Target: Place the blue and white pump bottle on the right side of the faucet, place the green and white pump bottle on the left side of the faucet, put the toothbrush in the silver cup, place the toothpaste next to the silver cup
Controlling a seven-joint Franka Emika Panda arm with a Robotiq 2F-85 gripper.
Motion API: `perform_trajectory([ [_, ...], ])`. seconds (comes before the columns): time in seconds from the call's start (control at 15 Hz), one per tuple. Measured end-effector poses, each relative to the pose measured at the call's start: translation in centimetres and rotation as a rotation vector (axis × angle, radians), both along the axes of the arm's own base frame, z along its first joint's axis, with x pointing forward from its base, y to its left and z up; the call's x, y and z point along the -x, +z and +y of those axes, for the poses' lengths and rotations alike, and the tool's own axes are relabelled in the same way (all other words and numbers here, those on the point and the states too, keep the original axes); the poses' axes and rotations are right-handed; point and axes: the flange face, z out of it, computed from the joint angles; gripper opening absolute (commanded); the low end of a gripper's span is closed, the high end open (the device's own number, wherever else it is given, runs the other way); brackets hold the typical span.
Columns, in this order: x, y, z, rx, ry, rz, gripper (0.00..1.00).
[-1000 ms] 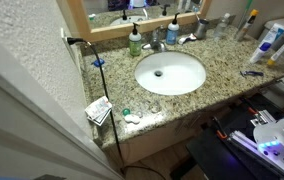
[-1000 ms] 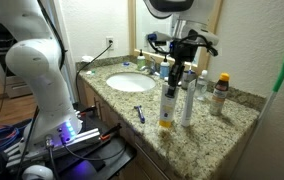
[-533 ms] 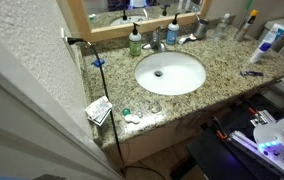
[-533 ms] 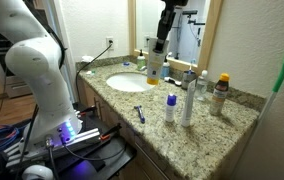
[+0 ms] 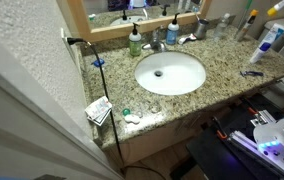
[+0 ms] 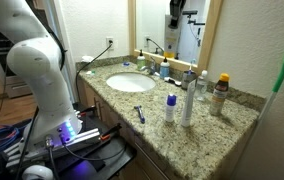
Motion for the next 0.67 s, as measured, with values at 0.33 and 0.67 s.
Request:
perform_trajectory([
  [0.33,-4.7,4.3,-2.1,-0.051,-0.163,-0.064,0.01],
  [0.67,-7.9,2.1,-4.9,-0.024,-0.34,-0.06,0.01],
])
